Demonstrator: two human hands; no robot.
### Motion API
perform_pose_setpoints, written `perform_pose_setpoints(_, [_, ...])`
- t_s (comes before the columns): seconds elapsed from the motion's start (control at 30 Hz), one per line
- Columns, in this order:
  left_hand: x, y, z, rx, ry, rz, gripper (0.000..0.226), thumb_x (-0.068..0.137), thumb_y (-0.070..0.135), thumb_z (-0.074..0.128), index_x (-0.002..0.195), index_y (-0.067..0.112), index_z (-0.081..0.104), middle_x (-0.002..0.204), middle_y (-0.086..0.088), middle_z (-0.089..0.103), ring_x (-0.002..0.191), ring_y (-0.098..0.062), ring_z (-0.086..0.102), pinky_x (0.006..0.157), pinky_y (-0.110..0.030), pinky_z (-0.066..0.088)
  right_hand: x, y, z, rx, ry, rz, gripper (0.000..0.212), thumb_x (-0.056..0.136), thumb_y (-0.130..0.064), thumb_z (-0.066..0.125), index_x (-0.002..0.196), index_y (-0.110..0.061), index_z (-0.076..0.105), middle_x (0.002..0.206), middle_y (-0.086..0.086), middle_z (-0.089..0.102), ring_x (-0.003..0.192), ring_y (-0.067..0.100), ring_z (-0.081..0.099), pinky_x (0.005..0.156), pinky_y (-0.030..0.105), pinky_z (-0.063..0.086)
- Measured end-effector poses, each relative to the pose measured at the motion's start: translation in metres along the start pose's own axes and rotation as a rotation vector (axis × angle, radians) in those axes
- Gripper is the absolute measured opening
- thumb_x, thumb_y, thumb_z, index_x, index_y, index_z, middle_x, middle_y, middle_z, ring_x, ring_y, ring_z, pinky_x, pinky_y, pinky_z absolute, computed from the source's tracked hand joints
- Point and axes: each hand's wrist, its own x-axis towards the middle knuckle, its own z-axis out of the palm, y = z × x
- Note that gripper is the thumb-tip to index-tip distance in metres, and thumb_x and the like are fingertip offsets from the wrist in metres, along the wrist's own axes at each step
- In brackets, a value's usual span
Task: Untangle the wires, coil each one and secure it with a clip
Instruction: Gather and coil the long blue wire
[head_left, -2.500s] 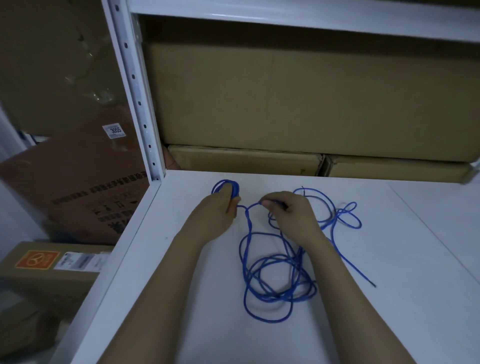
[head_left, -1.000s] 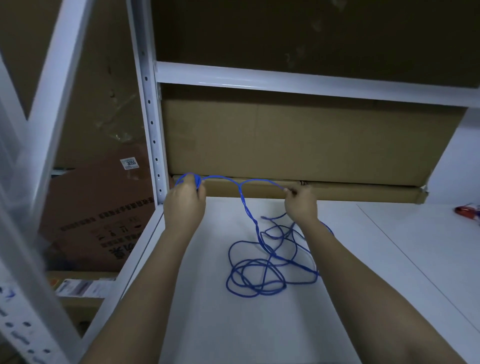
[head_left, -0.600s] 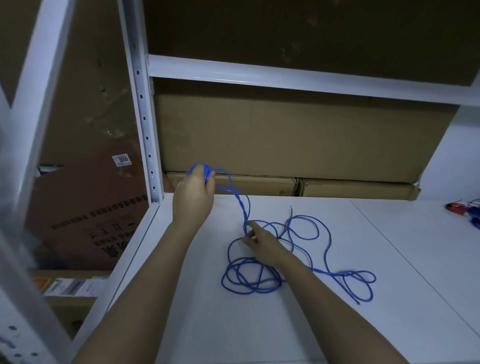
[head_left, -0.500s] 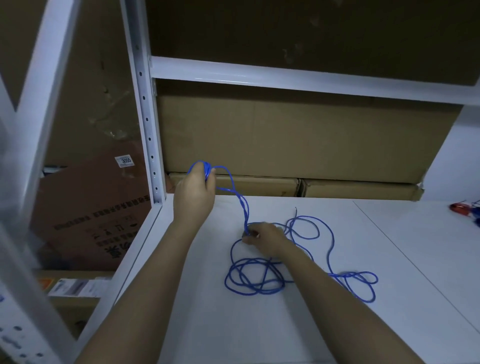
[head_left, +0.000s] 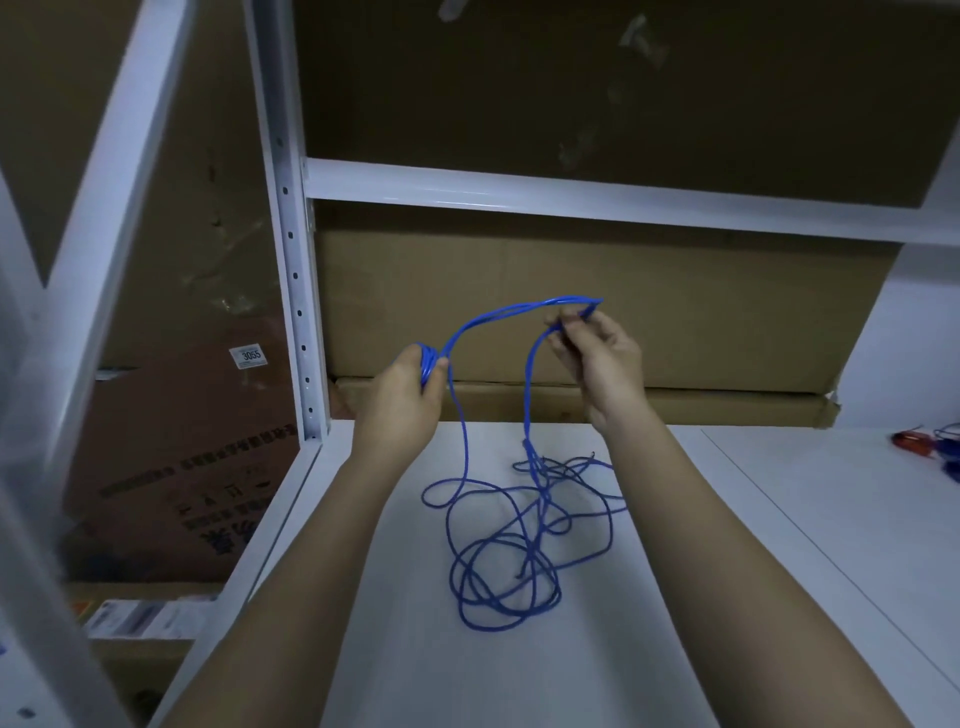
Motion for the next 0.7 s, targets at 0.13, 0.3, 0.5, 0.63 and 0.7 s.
perform_pose_setpoints(0.13, [0.004,0.007,0.002,-0.077,-0.017,-0.023,0.033,0.101,0.029,0.044,0.086,0.001,0.052,0.063,-0.002,0.043,0.056,-0.017,0.038,0.056,-0.032,0.032,0.006,-0.01,0.005,-0.121,0.011,0.027,0.009,0.093,-0.003,0.057,0.087,-0.009,0.062,0.085,0.013,0.065,0.073,0.018,0.066,0.063,0.016,0.055])
perform_pose_setpoints(0.3, [0.018,0.017,-0.003,-0.178,0.052,-0.031,0.031,0.1,0.029,0.045,0.078,0.008,0.048,0.063,-0.002,0.045,0.057,-0.018,0.042,0.057,-0.034,0.037,0.014,-0.052,0.033,-0.001,-0.068,-0.204,0.011,0.095,0.003,0.051,0.094,-0.003,0.06,0.085,0.009,0.066,0.074,0.012,0.07,0.076,0.021,0.056])
perform_pose_setpoints(0.5, [0.034,0.041,-0.016,-0.232,0.218,0.082,0.031,0.1,0.024,0.047,0.072,0.012,0.041,0.058,0.002,0.039,0.051,-0.014,0.035,0.05,-0.027,0.028,0.022,-0.086,0.056,0.181,-0.095,-0.36,0.01,0.096,0.003,0.049,0.091,-0.002,0.057,0.084,0.008,0.068,0.081,0.018,0.07,0.078,0.025,0.057])
perform_pose_setpoints(0.63, [0.036,0.042,-0.021,-0.232,0.197,0.06,0.028,0.1,0.021,0.046,0.075,0.007,0.048,0.061,0.0,0.042,0.054,-0.015,0.039,0.053,-0.027,0.033,0.026,-0.057,0.04,-0.411,-0.152,-0.211,0.012,0.096,-0.003,0.051,0.085,-0.005,0.055,0.073,0.011,0.06,0.049,0.003,0.058,0.052,0.019,0.048])
perform_pose_setpoints(0.7, [0.033,0.038,-0.023,-0.228,0.192,0.041,0.028,0.1,0.021,0.046,0.077,0.006,0.048,0.061,0.0,0.042,0.054,-0.014,0.038,0.05,-0.021,0.033,0.025,-0.038,0.026,-0.664,-0.223,-0.097,0.012,0.095,-0.007,0.055,0.084,-0.004,0.057,0.068,0.01,0.058,0.041,0.002,0.053,0.051,0.021,0.047])
